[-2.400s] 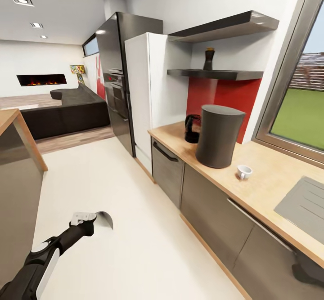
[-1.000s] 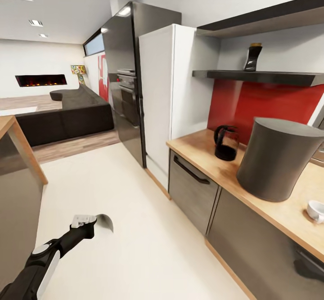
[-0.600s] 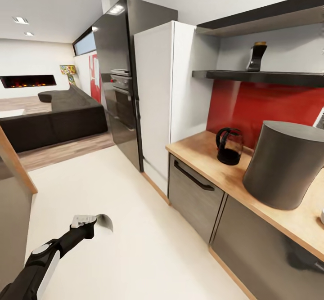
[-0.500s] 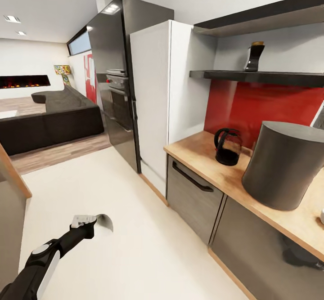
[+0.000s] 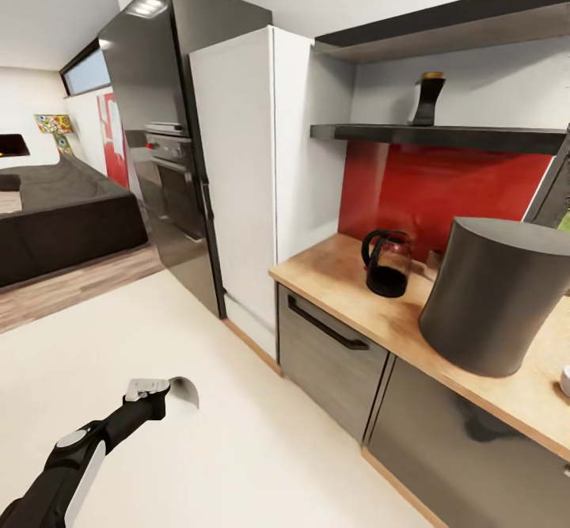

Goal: Set up a coffee station on the kitchen countertop: keep the coffee maker on the countertop, move the bottle of coffee from the kitchen shelf to the counter next to the coffee maker, place a paper coffee filter on top of the coffee maker, put the saucer next to the coffee maker with the coffee cup on the saucer, and place the electric kettle next to the coffee maker.

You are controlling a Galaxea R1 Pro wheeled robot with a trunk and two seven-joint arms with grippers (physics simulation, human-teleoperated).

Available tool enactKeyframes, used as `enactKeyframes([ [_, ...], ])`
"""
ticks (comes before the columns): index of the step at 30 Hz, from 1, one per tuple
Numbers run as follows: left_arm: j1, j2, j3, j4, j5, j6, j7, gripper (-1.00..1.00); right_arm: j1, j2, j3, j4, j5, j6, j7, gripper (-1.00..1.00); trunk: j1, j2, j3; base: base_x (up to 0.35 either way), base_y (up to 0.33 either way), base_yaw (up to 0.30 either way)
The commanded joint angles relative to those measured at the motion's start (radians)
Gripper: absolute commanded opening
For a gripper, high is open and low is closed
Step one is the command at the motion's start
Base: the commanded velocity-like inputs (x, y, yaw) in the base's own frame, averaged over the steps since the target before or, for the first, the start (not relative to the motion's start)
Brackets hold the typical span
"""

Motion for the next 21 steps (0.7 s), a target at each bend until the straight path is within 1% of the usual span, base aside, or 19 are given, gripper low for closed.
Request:
enactKeyframes([
  [1,-0.001,0.000,0.002,-0.001,0.008,0.009,-0.004,-1.00,-0.001,0.000,-0.001,0.001,0.000,-0.004,0.000,1.00,0.001,-0.002,-0.002,0.279,0.210,-0.264],
  [13,-0.001,0.000,0.001,-0.001,0.008,0.009,-0.004,-1.00,-0.001,0.000,-0.001,0.001,0.000,-0.004,-0.001,1.00,0.001,-0.002,-0.002,0.258,0.222,-0.264],
  [17,-0.001,0.000,0.001,-0.001,0.008,0.009,-0.004,-1.00,-0.001,0.000,-0.001,0.001,0.000,-0.004,0.000,1.00,0.001,-0.002,-0.002,0.131,0.277,-0.264],
  [21,-0.001,0.000,0.001,-0.001,0.008,0.009,-0.004,-1.00,-0.001,0.000,-0.001,0.001,0.000,-0.004,0.000,1.00,0.001,-0.002,-0.002,0.027,0.298,-0.264],
])
